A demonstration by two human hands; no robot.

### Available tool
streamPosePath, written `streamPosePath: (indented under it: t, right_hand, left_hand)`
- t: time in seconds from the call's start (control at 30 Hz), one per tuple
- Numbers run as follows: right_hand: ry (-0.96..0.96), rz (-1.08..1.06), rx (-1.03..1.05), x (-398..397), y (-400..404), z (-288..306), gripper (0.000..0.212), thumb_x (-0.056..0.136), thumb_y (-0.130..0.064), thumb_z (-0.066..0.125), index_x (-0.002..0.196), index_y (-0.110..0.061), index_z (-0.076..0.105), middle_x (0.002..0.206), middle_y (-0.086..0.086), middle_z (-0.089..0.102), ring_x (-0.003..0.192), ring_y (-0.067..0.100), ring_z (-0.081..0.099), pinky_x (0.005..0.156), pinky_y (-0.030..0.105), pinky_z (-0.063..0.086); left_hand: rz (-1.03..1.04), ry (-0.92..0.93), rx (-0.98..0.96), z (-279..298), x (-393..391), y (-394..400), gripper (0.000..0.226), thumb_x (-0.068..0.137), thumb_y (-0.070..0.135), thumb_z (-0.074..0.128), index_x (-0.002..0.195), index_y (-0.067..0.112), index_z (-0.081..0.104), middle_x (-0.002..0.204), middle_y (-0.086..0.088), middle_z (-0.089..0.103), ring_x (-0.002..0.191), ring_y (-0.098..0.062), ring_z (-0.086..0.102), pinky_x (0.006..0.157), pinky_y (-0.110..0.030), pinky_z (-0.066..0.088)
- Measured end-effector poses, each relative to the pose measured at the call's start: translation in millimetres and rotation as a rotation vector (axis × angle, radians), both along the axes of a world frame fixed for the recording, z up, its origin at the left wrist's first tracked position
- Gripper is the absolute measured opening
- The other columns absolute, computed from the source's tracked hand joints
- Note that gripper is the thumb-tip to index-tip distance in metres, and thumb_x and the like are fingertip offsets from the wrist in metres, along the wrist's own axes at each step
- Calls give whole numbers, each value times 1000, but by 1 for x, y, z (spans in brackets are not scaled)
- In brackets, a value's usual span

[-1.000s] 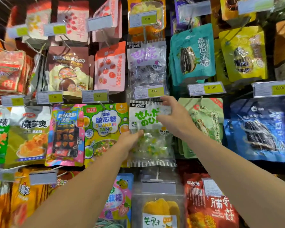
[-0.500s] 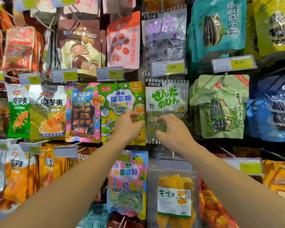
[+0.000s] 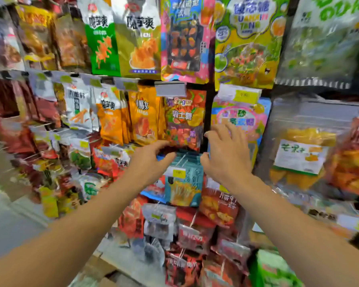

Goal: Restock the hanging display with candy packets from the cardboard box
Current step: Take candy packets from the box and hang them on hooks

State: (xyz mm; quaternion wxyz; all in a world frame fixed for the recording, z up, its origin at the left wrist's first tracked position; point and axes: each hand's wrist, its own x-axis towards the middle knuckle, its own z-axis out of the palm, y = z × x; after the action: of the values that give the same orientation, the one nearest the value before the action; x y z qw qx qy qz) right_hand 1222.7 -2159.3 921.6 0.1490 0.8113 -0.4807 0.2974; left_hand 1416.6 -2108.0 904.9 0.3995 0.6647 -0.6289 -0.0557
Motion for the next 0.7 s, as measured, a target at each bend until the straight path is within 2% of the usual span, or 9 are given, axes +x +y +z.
streamPosePath:
  t: [0.07, 0.13, 0.23, 0.33, 0.4, 0.47, 0.53, 0.6, 0.7]
  right_hand:
    - [43, 12, 6, 29, 24, -32, 50, 71, -30, 63, 114, -6, 64, 127, 12, 58, 127, 40, 46, 107, 51, 38]
    - [92, 50, 74, 60, 47, -64, 49, 68, -29, 68, 109, -3, 65, 121, 15, 60, 116, 40, 53, 101, 48, 46]
    - [140, 106, 193, 120, 88, -116, 49, 66, -29, 69, 108, -4, 66, 115, 15, 61, 109, 39, 57, 94, 48, 50]
    - [195, 159, 310, 176, 129, -157, 46, 64, -31, 55, 98, -3, 68, 103, 16, 65, 98, 38, 62, 87, 44, 55]
    - [218, 176, 402, 208, 146, -182, 51, 64, -34, 41, 94, -3, 69, 98, 17, 66, 94, 38, 62, 83, 43, 56]
    - [276, 222, 494, 246, 163, -204, 53, 68, -36, 39, 98, -3, 67, 101, 17, 64, 98, 38, 60, 88, 44, 53]
    - [366, 256, 551, 275, 175, -221, 47, 74, -35, 55, 107, -3, 65, 107, 16, 61, 104, 37, 57, 93, 43, 48]
    - [409, 302, 617, 309, 186, -239, 51, 78, -34, 64, 119, -5, 60, 118, 14, 57, 114, 35, 52, 97, 42, 43]
    - [446, 379, 715, 354, 189, -267, 50, 85, -31, 61, 130, -10, 51, 129, 9, 49, 122, 31, 44, 101, 38, 37]
  left_hand:
    - [32, 11, 85, -31, 36, 30, 49, 89, 44, 63, 131, 20, 60, 125, -1, 67, 115, -18, 61, 94, -28, 44]
    - [47, 26, 147, -59, 67, 57, 61, 81, 55, 58, 130, 18, 61, 120, -6, 69, 113, -22, 62, 92, -28, 44]
    - [37, 55, 240, -98, 121, 101, 59, 81, 50, 56, 128, 16, 63, 120, -9, 69, 111, -25, 64, 88, -27, 45]
    - [59, 41, 319, -134, 171, 136, 55, 86, 52, 56, 130, 19, 61, 111, -12, 71, 99, -29, 66, 81, -32, 48]
    - [77, 5, 389, -156, 198, 155, 55, 89, 51, 57, 136, 22, 56, 112, -8, 72, 99, -29, 66, 82, -34, 50]
    - [97, 5, 471, -177, 229, 174, 54, 91, 48, 57, 140, 25, 51, 121, -1, 68, 100, -25, 65, 81, -31, 47]
    - [112, -20, 512, -199, 254, 189, 54, 93, 42, 57, 143, 25, 47, 127, -3, 65, 96, -23, 65, 80, -32, 48]
    - [158, -16, 572, -221, 284, 205, 55, 92, 39, 59, 143, 24, 48, 130, -5, 64, 108, -24, 63, 89, -34, 49]
    - [210, -22, 630, -254, 325, 220, 49, 91, 42, 60, 135, 22, 55, 128, -3, 64, 112, -24, 61, 92, -36, 49]
